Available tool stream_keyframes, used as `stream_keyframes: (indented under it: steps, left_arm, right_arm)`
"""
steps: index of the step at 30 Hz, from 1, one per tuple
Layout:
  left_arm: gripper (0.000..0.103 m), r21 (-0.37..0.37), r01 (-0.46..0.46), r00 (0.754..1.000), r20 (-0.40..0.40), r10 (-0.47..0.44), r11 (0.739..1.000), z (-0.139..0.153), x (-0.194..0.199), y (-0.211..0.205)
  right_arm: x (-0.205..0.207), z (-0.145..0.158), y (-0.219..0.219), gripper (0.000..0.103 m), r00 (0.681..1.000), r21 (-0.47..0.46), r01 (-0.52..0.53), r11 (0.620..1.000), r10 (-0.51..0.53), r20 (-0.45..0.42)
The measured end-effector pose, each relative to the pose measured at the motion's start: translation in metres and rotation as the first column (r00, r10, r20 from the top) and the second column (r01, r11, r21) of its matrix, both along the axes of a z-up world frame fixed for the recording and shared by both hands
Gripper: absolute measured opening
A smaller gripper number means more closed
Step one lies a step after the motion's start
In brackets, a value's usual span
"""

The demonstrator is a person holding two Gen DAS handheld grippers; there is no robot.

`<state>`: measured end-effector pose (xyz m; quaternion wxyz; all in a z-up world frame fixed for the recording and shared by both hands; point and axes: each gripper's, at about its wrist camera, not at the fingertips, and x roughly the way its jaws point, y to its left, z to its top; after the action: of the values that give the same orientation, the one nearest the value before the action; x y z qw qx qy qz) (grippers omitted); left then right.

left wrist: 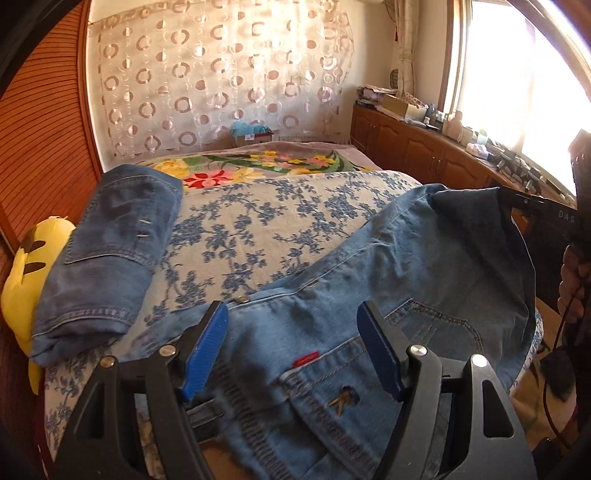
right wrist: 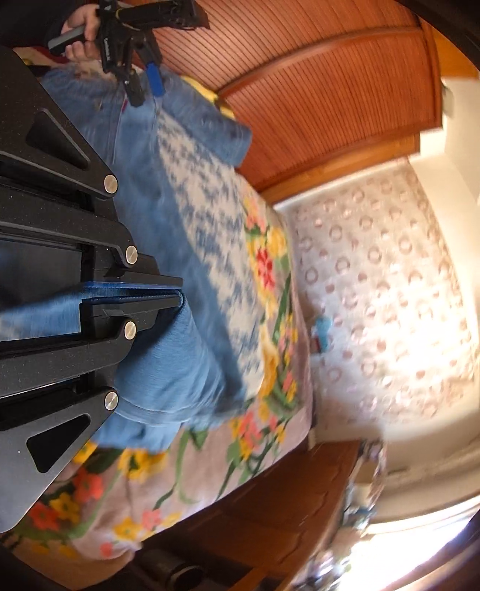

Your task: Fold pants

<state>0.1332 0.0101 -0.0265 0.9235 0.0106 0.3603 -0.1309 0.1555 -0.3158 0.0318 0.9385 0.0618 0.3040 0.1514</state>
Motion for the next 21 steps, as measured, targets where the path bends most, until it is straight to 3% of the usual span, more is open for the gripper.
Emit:
stream_keyframes:
  steps: [5, 10, 19, 21]
  left_arm:
    - [0.072, -0.015, -0.047, 0.999, 0.02, 0.048, 0.999, 0.005, -0.019, 0.025]
    - [0.072, -0.032, -0.062, 0.998, 0.027, 0.063, 0.998, 0.006, -0.03, 0.032]
    - [0.072, -0.031, -0.024, 0.999, 0.037, 0.025, 0.999, 0.008, -0.034, 0.014]
    - [0.072, -0.033, -0.016, 0.999, 0.037, 0.017, 0.999, 0.007, -0.037, 0.009]
  right_arm:
    - [-0.008, 0.006, 0.058, 0.0, 0.992, 0.009, -0.123, 0.992, 0.123, 0.015]
    - [-0.026, -0.009, 0.095, 0.0, 0.98, -0.017, -0.198, 0.98, 0.198, -0.013]
    - [-0.05, -0.034, 0.095, 0.002, 0.975, -0.069, -0.216, 0.974, 0.212, -0.059]
    - [-0.056, -0.034, 0.091, 0.007, 0.975, -0.084, -0.217, 0.973, 0.212, -0.065]
